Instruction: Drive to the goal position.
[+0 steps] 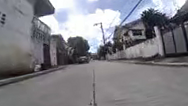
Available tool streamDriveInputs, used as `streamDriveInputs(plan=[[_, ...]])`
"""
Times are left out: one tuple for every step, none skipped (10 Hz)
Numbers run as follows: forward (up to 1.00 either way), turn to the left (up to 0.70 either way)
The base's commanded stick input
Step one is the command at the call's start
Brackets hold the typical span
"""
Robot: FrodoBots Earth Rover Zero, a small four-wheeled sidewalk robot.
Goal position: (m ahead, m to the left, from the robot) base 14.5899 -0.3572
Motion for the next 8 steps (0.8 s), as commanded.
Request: streamDriveInputs(plan=[[0.70, -0.10], [0.70, 0.00], [0.70, 0.00], [0.70, 0.00], [0.70, 0.00], [0.70, 0.00], [0.70, 0.00], [0.70, 0.00]])
